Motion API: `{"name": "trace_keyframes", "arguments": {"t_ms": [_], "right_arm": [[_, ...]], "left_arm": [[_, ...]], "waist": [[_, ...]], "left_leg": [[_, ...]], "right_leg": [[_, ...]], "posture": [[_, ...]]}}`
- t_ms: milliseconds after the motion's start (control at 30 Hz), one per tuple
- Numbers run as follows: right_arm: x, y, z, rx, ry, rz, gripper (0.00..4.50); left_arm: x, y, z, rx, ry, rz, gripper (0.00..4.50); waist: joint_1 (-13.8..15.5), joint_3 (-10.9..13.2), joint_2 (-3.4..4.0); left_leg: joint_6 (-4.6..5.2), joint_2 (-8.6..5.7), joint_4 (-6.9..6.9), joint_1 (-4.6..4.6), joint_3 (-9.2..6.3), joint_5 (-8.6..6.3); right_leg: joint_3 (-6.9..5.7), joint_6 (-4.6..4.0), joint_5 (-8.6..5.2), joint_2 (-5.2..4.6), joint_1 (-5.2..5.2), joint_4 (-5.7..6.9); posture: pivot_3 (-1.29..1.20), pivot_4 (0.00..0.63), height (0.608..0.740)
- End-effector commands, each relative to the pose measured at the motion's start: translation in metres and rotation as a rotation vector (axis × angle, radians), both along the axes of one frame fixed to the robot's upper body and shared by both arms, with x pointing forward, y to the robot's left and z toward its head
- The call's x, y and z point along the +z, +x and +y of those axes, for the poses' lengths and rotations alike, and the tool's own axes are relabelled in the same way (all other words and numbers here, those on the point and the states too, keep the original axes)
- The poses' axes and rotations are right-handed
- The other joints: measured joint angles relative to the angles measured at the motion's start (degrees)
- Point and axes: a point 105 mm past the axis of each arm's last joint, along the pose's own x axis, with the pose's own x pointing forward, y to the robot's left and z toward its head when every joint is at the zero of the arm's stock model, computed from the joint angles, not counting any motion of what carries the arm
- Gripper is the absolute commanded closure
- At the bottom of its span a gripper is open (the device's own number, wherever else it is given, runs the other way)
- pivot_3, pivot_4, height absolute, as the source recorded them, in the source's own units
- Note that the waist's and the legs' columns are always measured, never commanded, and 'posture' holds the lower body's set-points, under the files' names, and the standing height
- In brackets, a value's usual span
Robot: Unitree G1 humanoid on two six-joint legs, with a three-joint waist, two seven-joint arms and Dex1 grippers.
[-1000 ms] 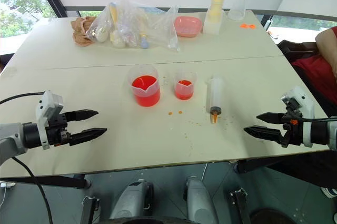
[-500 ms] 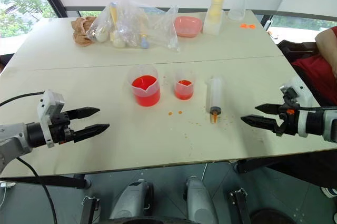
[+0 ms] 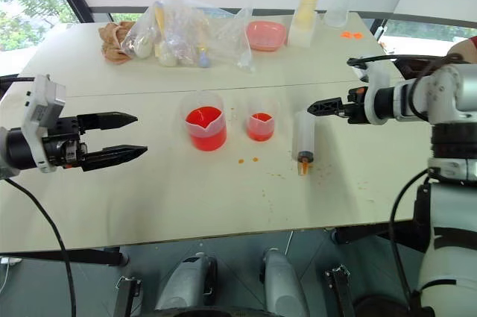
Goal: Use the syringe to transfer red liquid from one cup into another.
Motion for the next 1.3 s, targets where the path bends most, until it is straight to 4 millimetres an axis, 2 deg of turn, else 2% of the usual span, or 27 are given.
{"name": "trace_keyframes", "arguments": {"t_ms": [33,133,300,433,533,667,700,833,900,933,1000,1033,1067,1100,1167,1200,1300], "right_arm": [[-0.001,0.011,0.0,-0.022,-0.052,0.031,0.03],[-0.009,0.019,0.006,-0.017,-0.079,0.073,0.03],[-0.033,0.031,0.023,0.029,-0.16,0.117,0.03],[-0.055,0.034,0.017,0.046,-0.273,0.134,0.03],[-0.067,0.035,0.012,0.056,-0.345,0.146,0.84],[-0.066,0.036,0.016,0.044,-0.314,0.152,2.84],[-0.066,0.036,0.016,0.042,-0.31,0.154,3.1],[-0.068,0.033,0.017,0.016,-0.253,0.173,3.1],[-0.062,0.035,0.018,-0.003,-0.217,0.156,3.1],[-0.051,0.04,0.018,-0.011,-0.189,0.111,3.1],[-0.003,0.054,0.022,0.038,-0.136,-0.097,3.1],[0.03,0.059,0.025,0.07,-0.113,-0.221,3.1],[0.051,0.06,0.028,0.092,-0.102,-0.296,3.1],[0.082,0.062,0.032,0.133,-0.135,-0.445,3.1],[0.145,0.049,0.054,0.237,-0.142,-0.764,3.1],[0.166,0.038,0.072,0.295,-0.125,-0.915,3.1],[0.184,0.01,0.114,0.372,-0.05,-1.167,3.1]], "left_arm": [[0.01,-0.003,-0.004,-0.019,0.017,-0.062,0.27],[0.004,-0.007,-0.008,-0.011,-0.005,-0.061,0.27],[-0.011,-0.014,-0.012,0.027,-0.034,-0.053,0.27],[-0.015,-0.015,-0.012,0.047,-0.035,-0.058,0.27],[-0.019,-0.014,-0.012,0.062,-0.035,-0.063,0.27],[-0.023,-0.014,-0.011,0.078,-0.04,-0.06,0.27],[-0.023,-0.014,-0.011,0.08,-0.042,-0.06,0.27],[-0.024,-0.009,-0.009,0.088,-0.044,-0.062,0.27],[-0.024,-0.008,-0.006,0.094,-0.046,-0.062,0.27],[-0.023,-0.006,-0.002,0.108,-0.052,-0.062,0.27],[-0.021,-0.001,0.009,0.144,-0.059,-0.056,0.27],[-0.02,0.002,0.015,0.16,-0.06,-0.05,0.27],[-0.02,0.003,0.019,0.167,-0.061,-0.046,0.27],[-0.02,0.005,0.026,0.18,-0.059,-0.039,0.27],[-0.018,0.015,0.038,0.207,-0.05,-0.036,0.27],[-0.016,0.021,0.043,0.218,-0.048,-0.046,0.27],[-0.008,0.042,0.05,0.264,-0.064,-0.109,0.27]], "waist": [[-0.1,0.0,0.0],[-0.2,0.0,0.01],[-0.5,0.0,0.01],[-0.4,0.0,-0.04],[-0.3,-0.1,-0.13],[-0.4,-0.1,-0.17],[-0.4,-0.1,-0.17],[-0.4,-0.1,-0.16],[-0.4,-0.1,-0.16],[-0.4,-0.1,-0.15],[-0.4,0.0,0.02],[-0.4,0.0,0.08],[-0.4,0.1,0.2],[-0.5,0.2,0.31],[-0.4,0.2,0.37],[-0.4,0.2,0.37],[-0.6,0.0,0.08]], "left_leg": [[0.0,0.0,0.0,-0.01,0.01,0.0],[0.0,0.0,0.0,-0.01,0.0,0.0],[0.0,0.02,-0.01,0.05,0.0,0.0],[0.0,0.02,0.0,0.11,-0.02,0.0],[0.0,0.01,0.01,0.18,-0.02,0.0],[-0.01,0.01,0.03,0.24,-0.03,0.0],[-0.01,0.01,0.03,0.25,-0.04,0.0],[-0.01,0.02,0.03,0.26,-0.04,0.0],[-0.01,0.02,0.03,0.26,-0.04,0.0],[-0.01,0.01,0.03,0.25,-0.04,0.0],[-0.01,0.01,0.03,0.23,-0.04,0.0],[-0.01,0.0,0.03,0.19,-0.01,0.0],[0.0,0.0,0.03,0.17,0.0,0.01],[0.0,0.0,0.03,0.1,0.01,0.01],[0.0,0.01,-0.01,0.06,0.01,0.0],[0.0,0.01,-0.07,0.05,0.01,0.0],[0.0,0.08,-0.43,0.28,-0.05,0.0]], "right_leg": [[0.0,0.0,0.0,0.0,0.0,-0.02],[0.0,0.02,0.01,0.0,0.0,-0.01],[0.0,0.2,0.11,0.01,0.01,0.08],[-0.01,0.2,0.12,0.02,0.04,0.15],[-0.01,0.19,0.12,0.01,0.14,0.14],[-0.01,0.03,0.04,0.01,0.21,0.14],[-0.01,0.03,0.03,0.02,0.21,0.15],[-0.01,0.04,0.04,0.02,0.2,0.18],[-0.01,0.04,0.04,0.02,0.2,0.18],[-0.01,0.03,0.03,0.02,0.2,0.18],[-0.01,0.04,0.04,0.02,0.18,0.18],[0.0,0.11,0.08,0.01,0.12,0.19],[0.0,0.2,0.13,0.01,0.09,0.19],[0.0,0.21,0.13,0.01,-0.01,0.22],[-0.01,0.23,0.14,0.02,-0.09,0.23],[-0.01,0.25,0.14,0.02,-0.15,0.25],[-0.06,0.29,0.14,0.13,-0.11,0.32]], "posture": [[0.0,0.15,0.74],[0.0,0.15,0.74],[0.0,0.15,0.74],[0.0,0.15,0.74],[0.0,0.15,0.74],[0.0,0.15,0.74],[0.0,0.15,0.74],[0.0,0.15,0.74],[0.0,0.15,0.74],[0.0,0.15,0.74],[0.0,0.15,0.74],[0.0,0.15,0.74],[0.0,0.15,0.74],[0.0,0.15,0.74],[0.0,0.15,0.74],[0.0,0.15,0.74],[0.0,0.15,0.74]]}}
